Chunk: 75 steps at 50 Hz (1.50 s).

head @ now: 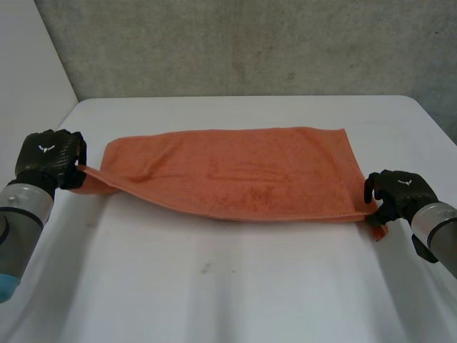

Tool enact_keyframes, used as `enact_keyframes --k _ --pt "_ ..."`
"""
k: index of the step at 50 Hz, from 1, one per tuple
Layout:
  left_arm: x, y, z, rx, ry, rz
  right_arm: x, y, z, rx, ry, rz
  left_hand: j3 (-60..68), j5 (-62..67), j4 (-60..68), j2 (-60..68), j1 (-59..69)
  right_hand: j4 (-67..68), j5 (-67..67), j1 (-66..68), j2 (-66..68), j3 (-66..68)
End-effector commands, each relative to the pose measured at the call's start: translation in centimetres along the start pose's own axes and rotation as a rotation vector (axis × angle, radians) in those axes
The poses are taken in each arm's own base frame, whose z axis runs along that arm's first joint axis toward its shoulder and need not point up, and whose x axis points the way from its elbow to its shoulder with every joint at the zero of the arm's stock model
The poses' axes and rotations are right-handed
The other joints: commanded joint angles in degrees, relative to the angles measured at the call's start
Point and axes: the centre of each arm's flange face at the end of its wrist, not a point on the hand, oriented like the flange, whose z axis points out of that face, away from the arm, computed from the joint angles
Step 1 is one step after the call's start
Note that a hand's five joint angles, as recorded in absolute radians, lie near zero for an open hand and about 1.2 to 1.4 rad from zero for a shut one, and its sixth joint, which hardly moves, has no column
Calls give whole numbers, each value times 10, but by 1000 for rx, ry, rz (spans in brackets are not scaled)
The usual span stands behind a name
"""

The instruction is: Fold the laundry

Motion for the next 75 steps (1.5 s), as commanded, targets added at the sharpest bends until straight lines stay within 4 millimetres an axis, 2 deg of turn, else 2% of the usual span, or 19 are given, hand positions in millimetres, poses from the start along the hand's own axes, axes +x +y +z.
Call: enact_keyframes --k 1,15,21,27,31,35,40,44,49,53,57,58,64,65,67,68,69,72,75 --pt "-1 0 1 0 -1 -5 -1 8 1 -41 -2 1 116 145 115 113 150 46 41 100 40 46" --pt "-5 1 4 -1 -15 -4 -3 16 2 -102 -23 6 116 145 115 113 150 57 52 112 52 58" --pt "-5 1 4 -2 -15 -5 3 15 5 -90 -6 -10 116 145 115 113 150 352 347 407 347 353" --pt "-3 5 0 -35 -4 -6 14 10 5 -86 31 -86 116 145 115 113 150 353 348 408 347 353" --pt "-1 8 -12 -145 22 -8 18 -12 -9 -32 61 -177 116 145 115 113 150 353 348 408 347 353" --pt "-6 5 -31 -287 42 14 25 -33 -37 -54 80 -305 116 145 115 113 150 353 348 408 347 353" --pt "-17 -2 -62 -441 72 102 28 -37 -67 -183 47 -426 116 145 115 113 150 353 348 408 347 353" --pt "-15 -11 -85 -482 138 149 28 -34 -91 -311 -12 -533 116 145 115 113 150 353 348 408 347 353" --pt "-16 -15 -94 -466 184 167 27 -35 -105 -364 -64 -630 116 145 115 113 150 353 348 408 347 353" --pt "-14 -17 -94 -447 207 165 28 -39 -100 -322 -43 -657 116 145 115 113 150 353 348 408 347 353" --pt "-14 -10 -81 -427 220 167 32 -39 -83 -260 2 -654 116 145 115 113 150 353 348 408 347 353" --pt "-13 -8 -77 -420 223 170 36 -38 -70 -240 21 -646 116 145 115 113 150 353 348 408 347 353" --pt "7 5 -32 -319 252 192 29 -32 -28 -166 9 -620 116 145 115 113 150 353 348 408 347 353" --pt "7 5 -32 -318 252 192 26 -33 -23 -148 5 -619 116 145 115 113 150 353 348 408 347 353" --pt "8 12 -13 -318 205 176 20 -38 -8 -97 4 -603 116 145 115 113 150 353 348 408 347 353" --pt "8 12 -13 -318 205 176 19 -38 -2 -86 5 -600 116 145 115 113 150 353 348 408 347 353" --pt "5 24 11 -339 124 169 18 -37 5 -77 8 -597 116 145 115 113 150 353 348 408 347 353" --pt "9 26 27 -334 97 179 22 -34 37 -33 47 -589 116 145 115 113 150 353 348 408 347 353" --pt "16 29 46 -303 86 191 22 -36 49 -4 63 -589 116 145 115 113 150 353 348 408 347 353"
